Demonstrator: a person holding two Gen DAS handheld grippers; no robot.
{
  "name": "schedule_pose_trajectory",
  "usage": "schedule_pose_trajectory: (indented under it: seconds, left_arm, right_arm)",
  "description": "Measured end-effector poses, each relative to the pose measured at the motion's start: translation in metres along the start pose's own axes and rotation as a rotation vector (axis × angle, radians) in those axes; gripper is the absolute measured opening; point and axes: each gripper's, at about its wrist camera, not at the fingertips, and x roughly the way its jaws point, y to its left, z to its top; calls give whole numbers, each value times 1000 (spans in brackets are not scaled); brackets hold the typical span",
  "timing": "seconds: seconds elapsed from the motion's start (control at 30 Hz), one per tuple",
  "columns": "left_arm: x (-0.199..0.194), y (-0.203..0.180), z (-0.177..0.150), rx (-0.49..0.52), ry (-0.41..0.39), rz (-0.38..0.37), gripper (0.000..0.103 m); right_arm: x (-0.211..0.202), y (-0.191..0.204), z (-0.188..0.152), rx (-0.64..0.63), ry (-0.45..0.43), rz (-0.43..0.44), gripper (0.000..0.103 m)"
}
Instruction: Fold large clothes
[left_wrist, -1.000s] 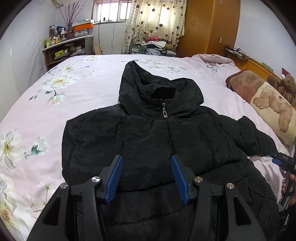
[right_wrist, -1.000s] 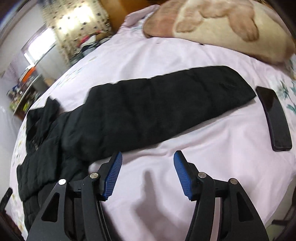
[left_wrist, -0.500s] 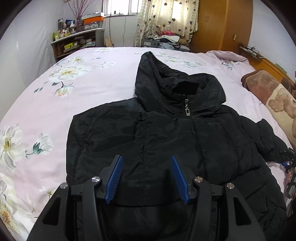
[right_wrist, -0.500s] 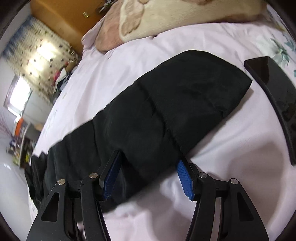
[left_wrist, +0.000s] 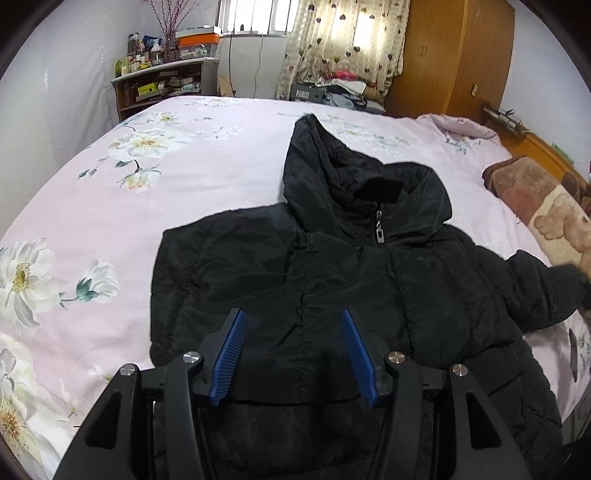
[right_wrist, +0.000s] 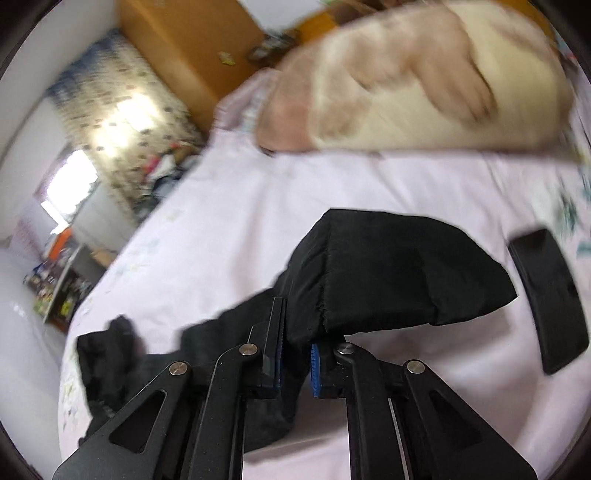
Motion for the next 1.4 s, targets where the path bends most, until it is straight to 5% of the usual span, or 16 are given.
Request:
schedule_pose_trajectory:
  seconds: [0.27,0.57,0.77,0.87,0.93,1.17,1.3,1.4]
  left_arm:
    - [-25,18,5,-49,-45,-12,56]
    - [-47,50,1,-96,-74,7,56]
    - [-52,71,-3,-129,-78,26,56]
    - [-50,77,-6,-143,-69,31,56]
    - [-49,80,-9,-151,-62,29,56]
    - [-46,69,-5,-139,-64,-7,56]
    - [-38,48,8,-110,-68,-52,56]
    - [-29,21,18,-69,-70,-100,56]
  right_arm:
    - [-50,127,-10,-223,-29,200,11]
    - [-17,236,-93,-391,168,334,11]
    - [33,271,-156,-512,330,338,15]
    - [52,276,-180,-538,407,356,35]
    - [63,282,-200,-559,461,352,61]
    - [41,285,-214,-624,493,456,62]
    - [21,279,-196,-624,449,550,62]
    - [20,262,-175,-599,368,505,62]
